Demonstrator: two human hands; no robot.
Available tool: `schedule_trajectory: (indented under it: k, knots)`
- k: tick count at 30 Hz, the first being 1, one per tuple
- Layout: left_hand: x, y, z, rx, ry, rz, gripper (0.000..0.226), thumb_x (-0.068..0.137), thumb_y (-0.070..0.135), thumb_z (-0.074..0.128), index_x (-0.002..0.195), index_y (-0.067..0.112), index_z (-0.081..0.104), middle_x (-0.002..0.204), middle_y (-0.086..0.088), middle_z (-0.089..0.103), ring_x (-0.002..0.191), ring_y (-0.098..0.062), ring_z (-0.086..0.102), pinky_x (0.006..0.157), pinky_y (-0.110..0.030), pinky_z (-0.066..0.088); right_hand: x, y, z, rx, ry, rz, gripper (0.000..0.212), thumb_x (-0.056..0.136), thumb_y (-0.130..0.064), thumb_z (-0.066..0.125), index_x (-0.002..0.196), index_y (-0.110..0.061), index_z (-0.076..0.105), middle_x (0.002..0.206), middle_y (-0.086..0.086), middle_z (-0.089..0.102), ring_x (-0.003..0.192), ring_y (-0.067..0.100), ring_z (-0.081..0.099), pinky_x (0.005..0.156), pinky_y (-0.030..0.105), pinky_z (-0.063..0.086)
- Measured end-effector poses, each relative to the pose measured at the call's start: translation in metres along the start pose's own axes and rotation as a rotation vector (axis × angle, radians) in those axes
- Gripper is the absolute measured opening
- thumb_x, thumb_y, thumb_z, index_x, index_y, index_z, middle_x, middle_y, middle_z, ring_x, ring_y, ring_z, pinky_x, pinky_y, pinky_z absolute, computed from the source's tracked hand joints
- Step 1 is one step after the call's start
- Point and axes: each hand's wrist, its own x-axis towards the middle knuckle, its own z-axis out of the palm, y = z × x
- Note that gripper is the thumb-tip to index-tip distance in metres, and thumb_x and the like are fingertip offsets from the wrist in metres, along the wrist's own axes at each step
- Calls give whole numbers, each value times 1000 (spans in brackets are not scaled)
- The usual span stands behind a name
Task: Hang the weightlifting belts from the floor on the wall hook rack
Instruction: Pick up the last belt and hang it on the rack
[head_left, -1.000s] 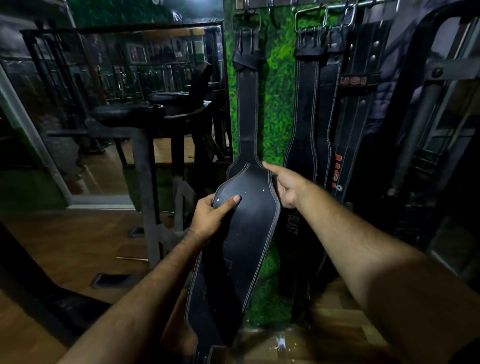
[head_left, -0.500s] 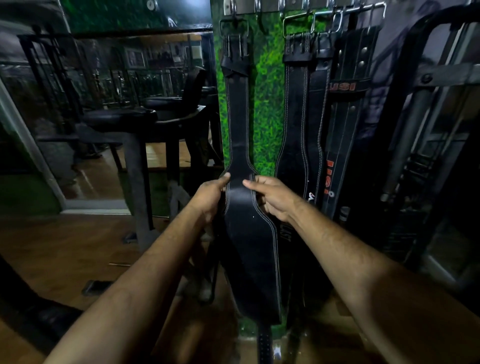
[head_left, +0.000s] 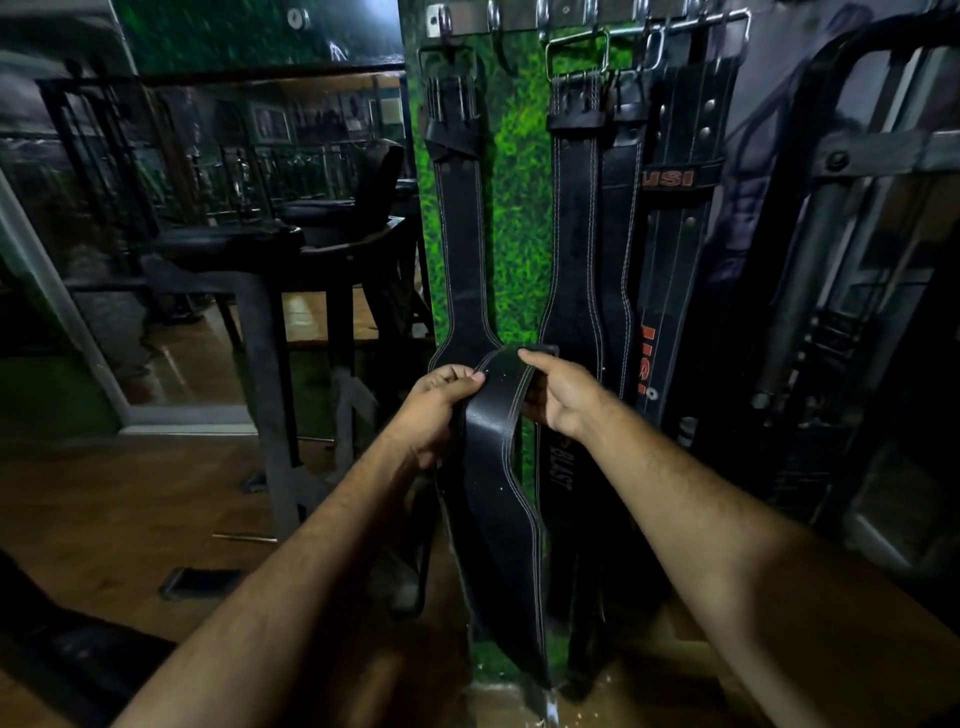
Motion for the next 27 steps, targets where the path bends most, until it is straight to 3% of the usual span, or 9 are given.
schedule_trajectory:
  k: [5,6,8,10,14,17,23,25,27]
  knots:
    - [1,1,1,170,-34,-17,21,94,22,64,75,14,59,61,-2,50,51,-13,42,46,-21,35,-1,-11,5,-101,19,-191,35,89,-23,72,119,-21,54,107,7,69,100,26,68,93,50,55]
    - [0,3,4,171,-44,-19,24,90,31,68,79,11,61,64,-8,52,55,-19,43,51,-25,35,-2,-10,6,-169,-8,-217,35,88,-25,72,120,-18,59,111,9,71,101,27,69,91,49,56]
    - [1,7,8,129,-35,2,44,81,40,76,99,2,65,86,-20,60,75,-31,51,66,-37,43,-7,-7,7,-287,-59,-277,12,93,-22,68,103,-16,68,97,7,75,81,18,72,66,30,58]
    - [3,9,8,155,-40,81,33,91,26,69,109,-2,63,100,-19,67,88,-31,62,80,-45,52,-8,-4,7,-301,-78,-353,6,95,-18,65,92,-14,70,84,4,74,67,10,70,53,20,51]
    - [-9,7,3,277,-179,117,20,99,1,50,114,4,63,99,-2,74,88,-14,69,83,-30,57,-11,-23,17,-214,-59,-481,13,92,-22,70,97,-10,71,93,7,77,86,22,74,77,36,61]
    - [-7,2,-2,306,-158,144,24,99,5,52,117,-9,59,106,-16,67,97,-27,61,93,-43,50,-10,-32,26,-258,-53,-525,23,93,-21,69,109,-6,72,101,7,77,93,20,73,85,35,59]
    - [10,21,-8,256,-41,263,69,80,55,71,99,-10,57,93,-18,60,86,-30,51,79,-46,41,-15,-24,51,-266,-59,-598,25,93,-13,69,113,2,71,106,12,75,88,13,72,75,19,57]
    - [10,29,-7,243,0,273,62,80,55,72,91,-5,56,88,-16,57,80,-29,49,72,-43,42,-18,-33,58,-285,-43,-629,23,92,-16,70,106,1,72,99,8,76,82,9,71,72,19,56]
    - [4,37,-1,217,29,292,34,90,38,66,89,5,61,82,-15,58,75,-25,52,67,-36,45,-19,-43,62,-334,-30,-671,18,91,-21,72,99,-4,74,91,3,77,79,7,70,73,22,57]
